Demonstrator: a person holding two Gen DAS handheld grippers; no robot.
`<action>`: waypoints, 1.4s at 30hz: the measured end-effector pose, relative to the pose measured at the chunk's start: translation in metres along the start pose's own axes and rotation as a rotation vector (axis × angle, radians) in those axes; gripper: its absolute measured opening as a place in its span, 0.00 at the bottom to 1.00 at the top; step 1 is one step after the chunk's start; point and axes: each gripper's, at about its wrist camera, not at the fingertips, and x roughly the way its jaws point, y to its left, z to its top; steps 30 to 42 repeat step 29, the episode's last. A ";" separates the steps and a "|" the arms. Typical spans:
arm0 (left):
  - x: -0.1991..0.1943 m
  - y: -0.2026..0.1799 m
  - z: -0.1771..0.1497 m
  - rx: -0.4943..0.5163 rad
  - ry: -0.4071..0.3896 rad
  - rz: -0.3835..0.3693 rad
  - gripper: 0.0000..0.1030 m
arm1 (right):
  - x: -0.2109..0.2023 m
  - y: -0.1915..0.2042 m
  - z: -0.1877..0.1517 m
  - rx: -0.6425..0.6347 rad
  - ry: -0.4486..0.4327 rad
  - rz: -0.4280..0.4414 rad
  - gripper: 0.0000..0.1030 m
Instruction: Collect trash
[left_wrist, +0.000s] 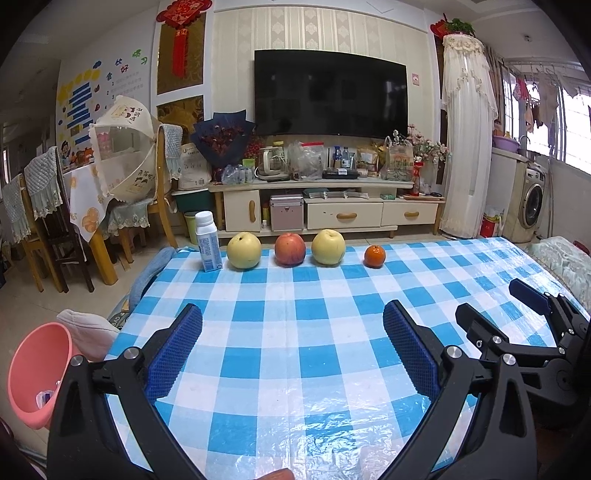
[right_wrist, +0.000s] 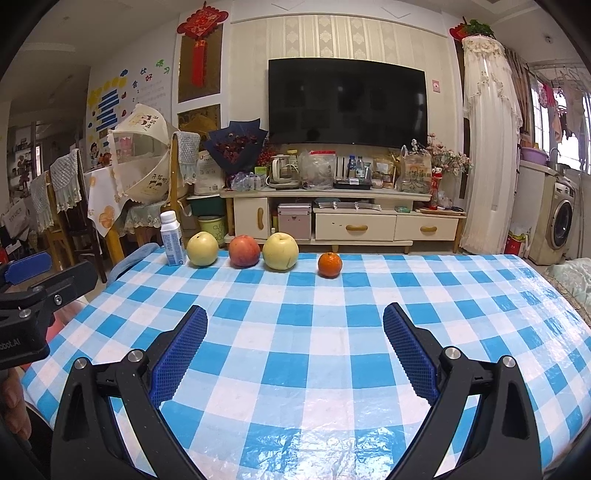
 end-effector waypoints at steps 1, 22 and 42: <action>0.001 -0.001 0.000 0.001 0.002 0.000 0.96 | 0.000 0.000 0.000 -0.001 -0.001 0.000 0.92; 0.062 -0.013 -0.031 0.026 0.135 0.025 0.96 | 0.047 -0.012 -0.021 0.053 0.171 0.013 0.92; 0.117 -0.008 -0.064 -0.012 0.299 0.069 0.96 | 0.099 -0.017 -0.051 0.091 0.407 -0.048 0.92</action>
